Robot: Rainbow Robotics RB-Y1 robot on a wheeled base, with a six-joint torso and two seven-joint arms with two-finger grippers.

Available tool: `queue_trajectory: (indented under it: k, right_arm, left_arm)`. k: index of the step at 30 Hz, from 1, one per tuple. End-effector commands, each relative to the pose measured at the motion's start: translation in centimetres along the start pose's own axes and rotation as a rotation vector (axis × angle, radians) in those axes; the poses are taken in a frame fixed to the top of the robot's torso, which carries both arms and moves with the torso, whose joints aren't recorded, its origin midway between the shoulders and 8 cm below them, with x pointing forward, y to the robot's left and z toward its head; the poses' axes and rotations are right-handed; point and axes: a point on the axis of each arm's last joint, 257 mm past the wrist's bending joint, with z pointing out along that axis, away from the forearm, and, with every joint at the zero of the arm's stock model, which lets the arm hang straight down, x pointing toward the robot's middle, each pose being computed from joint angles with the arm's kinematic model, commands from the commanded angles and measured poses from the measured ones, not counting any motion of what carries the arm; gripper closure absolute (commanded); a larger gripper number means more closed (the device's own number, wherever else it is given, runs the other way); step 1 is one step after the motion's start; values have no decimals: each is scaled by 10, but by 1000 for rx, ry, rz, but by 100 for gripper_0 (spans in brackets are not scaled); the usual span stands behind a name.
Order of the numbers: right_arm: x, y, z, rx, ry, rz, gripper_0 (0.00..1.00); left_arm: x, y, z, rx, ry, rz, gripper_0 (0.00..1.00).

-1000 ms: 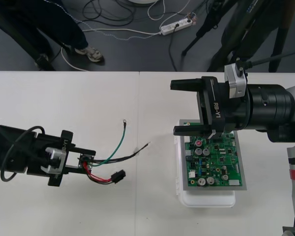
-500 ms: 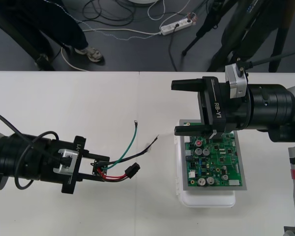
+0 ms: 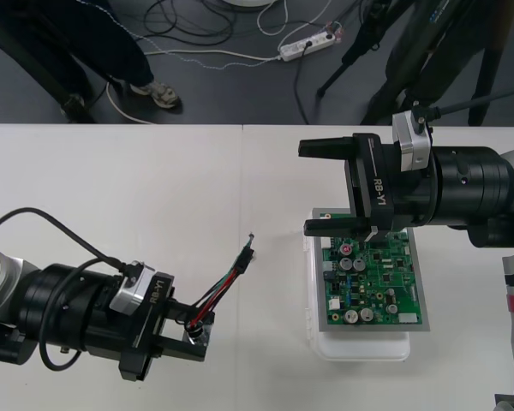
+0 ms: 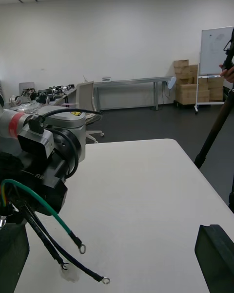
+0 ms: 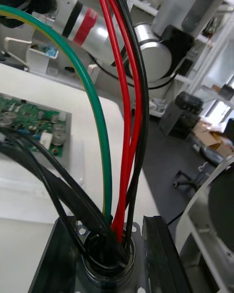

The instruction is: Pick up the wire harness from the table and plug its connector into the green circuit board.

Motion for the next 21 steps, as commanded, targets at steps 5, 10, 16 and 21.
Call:
queue_trajectory:
  k: [5,10,16,21]
  right_arm:
    - [-9,-1,-3,-17,10,2,0]
    - [-11,-1,-3,-19,4,6,0]
    - [-11,0,-4,-20,3,9,0]
    - [-12,0,-3,-22,0,13,0]
  left_arm:
    - [-16,-44,29,126,-114,-106,100]
    - [-23,-55,41,171,-155,-142,100]
    - [-34,-70,51,237,-205,-188,100]
    - [-41,-80,57,282,-229,-227,100]
